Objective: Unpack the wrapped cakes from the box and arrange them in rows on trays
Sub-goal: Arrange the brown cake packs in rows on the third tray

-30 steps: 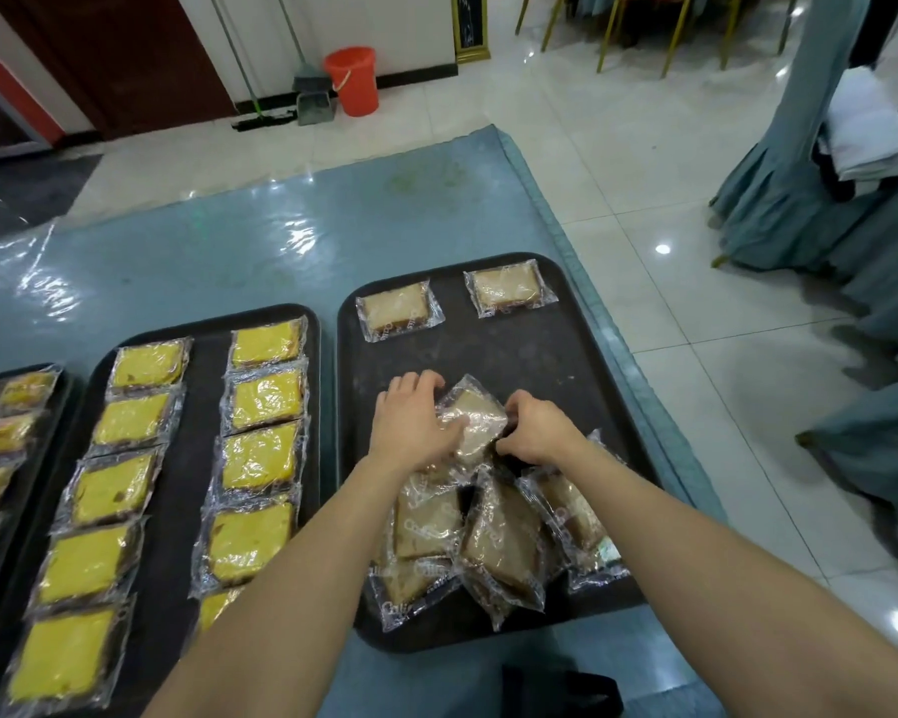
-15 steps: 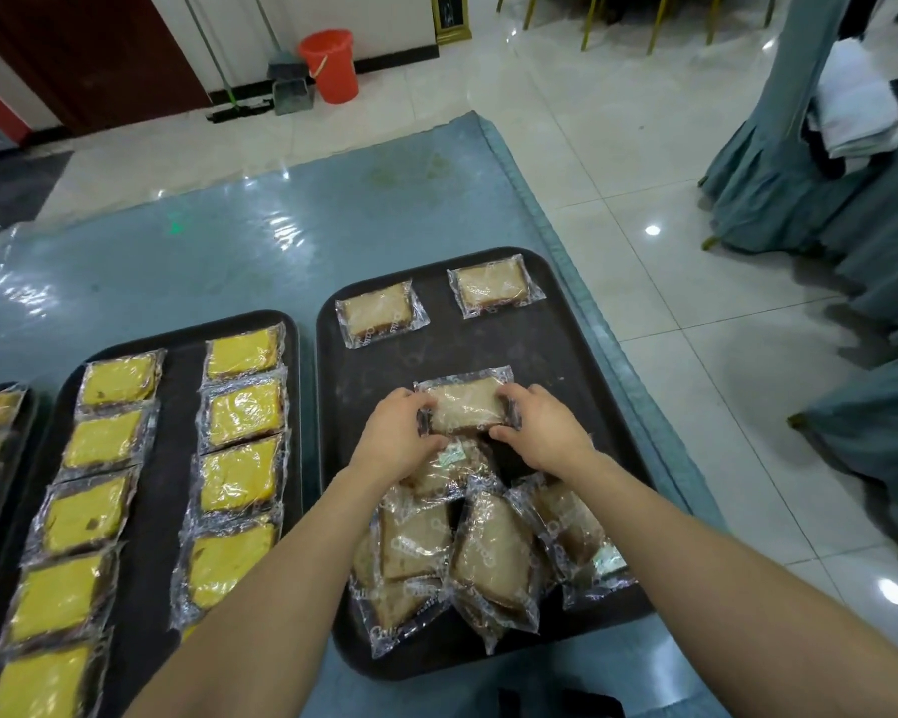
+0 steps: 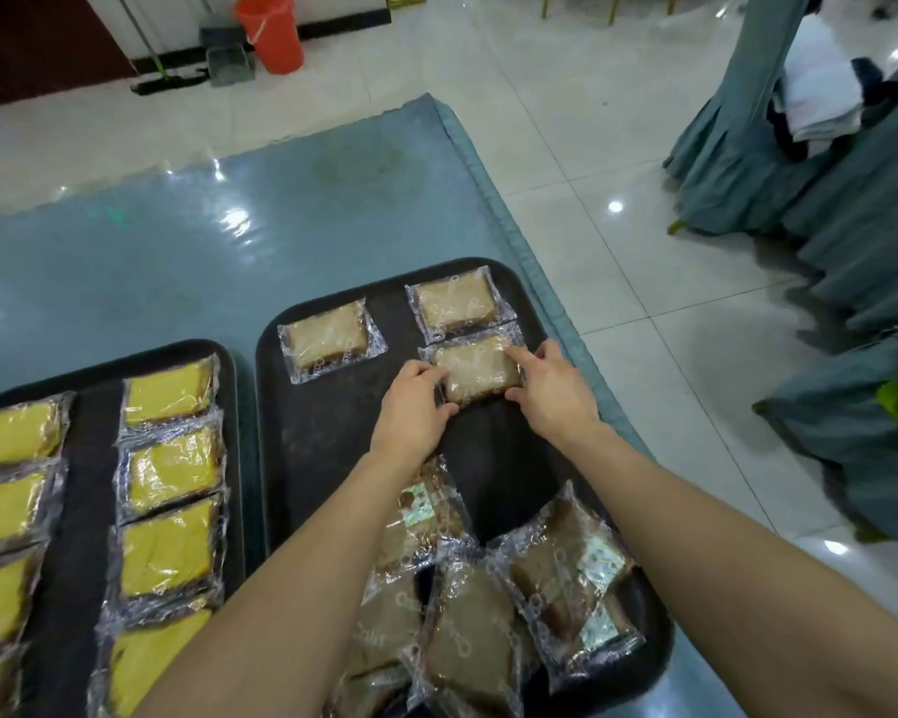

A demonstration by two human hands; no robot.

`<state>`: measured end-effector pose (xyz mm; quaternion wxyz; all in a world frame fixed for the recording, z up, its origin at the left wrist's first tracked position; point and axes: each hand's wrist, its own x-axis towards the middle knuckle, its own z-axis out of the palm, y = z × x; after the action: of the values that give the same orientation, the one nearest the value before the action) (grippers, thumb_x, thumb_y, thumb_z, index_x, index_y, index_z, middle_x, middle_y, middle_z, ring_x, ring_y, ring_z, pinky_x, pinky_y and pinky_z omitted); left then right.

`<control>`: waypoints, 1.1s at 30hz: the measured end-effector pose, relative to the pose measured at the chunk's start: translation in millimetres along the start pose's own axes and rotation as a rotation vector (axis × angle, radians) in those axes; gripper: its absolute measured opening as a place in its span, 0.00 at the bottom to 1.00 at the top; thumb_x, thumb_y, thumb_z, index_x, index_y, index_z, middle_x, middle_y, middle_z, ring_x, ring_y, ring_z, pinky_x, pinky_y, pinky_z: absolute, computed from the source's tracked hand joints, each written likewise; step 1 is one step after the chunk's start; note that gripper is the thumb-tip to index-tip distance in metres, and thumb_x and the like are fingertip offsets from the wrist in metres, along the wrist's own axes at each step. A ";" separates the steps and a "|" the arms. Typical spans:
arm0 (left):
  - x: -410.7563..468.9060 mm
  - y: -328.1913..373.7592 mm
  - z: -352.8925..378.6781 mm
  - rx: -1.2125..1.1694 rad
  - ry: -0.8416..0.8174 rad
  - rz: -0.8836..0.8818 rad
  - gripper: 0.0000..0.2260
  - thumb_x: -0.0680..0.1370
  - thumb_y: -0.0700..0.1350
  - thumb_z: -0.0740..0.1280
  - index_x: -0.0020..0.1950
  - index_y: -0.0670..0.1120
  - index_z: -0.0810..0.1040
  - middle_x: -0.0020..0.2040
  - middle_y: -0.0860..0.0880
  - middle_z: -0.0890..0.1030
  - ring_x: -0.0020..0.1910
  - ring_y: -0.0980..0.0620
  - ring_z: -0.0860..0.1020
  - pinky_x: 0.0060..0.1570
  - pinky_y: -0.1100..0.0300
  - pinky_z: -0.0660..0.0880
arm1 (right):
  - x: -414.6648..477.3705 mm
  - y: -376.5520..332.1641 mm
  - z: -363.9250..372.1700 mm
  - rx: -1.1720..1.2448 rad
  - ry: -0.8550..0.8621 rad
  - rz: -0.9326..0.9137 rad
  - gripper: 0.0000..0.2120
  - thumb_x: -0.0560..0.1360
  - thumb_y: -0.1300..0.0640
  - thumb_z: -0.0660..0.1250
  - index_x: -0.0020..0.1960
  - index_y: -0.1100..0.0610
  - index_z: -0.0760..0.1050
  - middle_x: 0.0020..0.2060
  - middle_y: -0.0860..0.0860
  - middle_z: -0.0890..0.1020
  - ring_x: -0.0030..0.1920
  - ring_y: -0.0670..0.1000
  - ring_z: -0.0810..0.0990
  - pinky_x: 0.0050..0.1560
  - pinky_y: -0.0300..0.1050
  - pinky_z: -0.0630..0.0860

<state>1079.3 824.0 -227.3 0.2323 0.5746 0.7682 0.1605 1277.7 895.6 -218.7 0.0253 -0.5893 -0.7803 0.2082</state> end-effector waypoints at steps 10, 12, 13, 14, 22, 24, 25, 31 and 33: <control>-7.8 -12.9 -11.6 -0.001 -0.017 0.039 0.25 0.83 0.55 0.72 0.80 0.54 0.73 0.74 0.54 0.73 0.63 0.51 0.80 0.66 0.49 0.80 | -5.0 -8.2 -5.6 -0.073 0.065 0.039 0.33 0.76 0.52 0.78 0.75 0.51 0.65 0.65 0.58 0.68 0.52 0.60 0.82 0.53 0.58 0.85; -21.6 -21.4 -21.7 0.012 0.034 -0.003 0.19 0.84 0.56 0.69 0.75 0.54 0.77 0.69 0.53 0.76 0.61 0.50 0.81 0.63 0.48 0.81 | -17.8 -15.2 -6.3 -0.072 0.153 0.033 0.29 0.75 0.56 0.76 0.71 0.55 0.67 0.63 0.58 0.70 0.50 0.60 0.82 0.49 0.57 0.84; -29.7 -27.9 -27.1 0.041 0.052 -0.035 0.16 0.85 0.56 0.68 0.71 0.53 0.79 0.65 0.52 0.78 0.59 0.50 0.81 0.61 0.47 0.81 | -25.3 -20.5 -6.0 -0.076 0.186 0.009 0.25 0.76 0.57 0.75 0.69 0.56 0.70 0.62 0.58 0.72 0.50 0.59 0.82 0.47 0.56 0.84; -38.6 -35.1 -32.5 0.073 0.062 -0.070 0.13 0.85 0.57 0.67 0.66 0.53 0.81 0.61 0.52 0.79 0.57 0.50 0.81 0.59 0.47 0.81 | -32.6 -26.7 -4.1 -0.074 0.194 -0.029 0.20 0.78 0.56 0.73 0.67 0.57 0.72 0.60 0.57 0.74 0.49 0.58 0.82 0.47 0.54 0.83; -114.6 -83.1 -55.7 0.141 -0.241 -0.330 0.23 0.85 0.64 0.59 0.46 0.49 0.83 0.43 0.47 0.85 0.46 0.45 0.83 0.50 0.51 0.81 | -91.6 -76.7 39.5 0.009 -0.246 -0.119 0.14 0.86 0.49 0.60 0.61 0.59 0.75 0.54 0.60 0.84 0.54 0.63 0.84 0.45 0.51 0.74; -128.4 -85.1 -58.9 0.048 -0.252 -0.325 0.21 0.85 0.62 0.63 0.44 0.48 0.83 0.39 0.48 0.85 0.43 0.48 0.84 0.42 0.55 0.77 | -102.0 -83.0 45.1 0.035 -0.262 -0.133 0.15 0.86 0.49 0.60 0.63 0.60 0.74 0.56 0.61 0.84 0.56 0.64 0.83 0.49 0.54 0.76; -134.2 -85.9 -61.3 0.008 -0.226 -0.331 0.20 0.85 0.61 0.64 0.44 0.49 0.83 0.39 0.49 0.85 0.41 0.50 0.83 0.40 0.57 0.75 | -105.2 -84.4 47.1 0.052 -0.267 -0.141 0.16 0.86 0.48 0.60 0.65 0.59 0.73 0.57 0.62 0.84 0.57 0.65 0.83 0.51 0.55 0.78; -154.3 -78.7 -89.1 -0.368 0.102 -0.366 0.15 0.84 0.61 0.67 0.59 0.53 0.86 0.50 0.55 0.87 0.50 0.55 0.84 0.49 0.56 0.79 | -127.9 -104.8 34.0 0.282 -0.427 -0.235 0.41 0.74 0.21 0.62 0.75 0.50 0.71 0.59 0.49 0.84 0.58 0.54 0.83 0.60 0.54 0.80; -156.9 -65.5 -100.3 -0.743 0.116 -0.446 0.19 0.88 0.58 0.60 0.59 0.49 0.87 0.49 0.48 0.89 0.48 0.50 0.86 0.48 0.54 0.80 | -137.5 -116.3 25.6 0.411 -0.533 -0.236 0.51 0.64 0.14 0.64 0.75 0.47 0.72 0.63 0.46 0.83 0.62 0.50 0.81 0.62 0.51 0.79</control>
<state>1008.3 657.0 -149.6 0.4087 0.2620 0.7753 0.4039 1206.5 734.7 -172.5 -0.0374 -0.4024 -0.7640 0.5029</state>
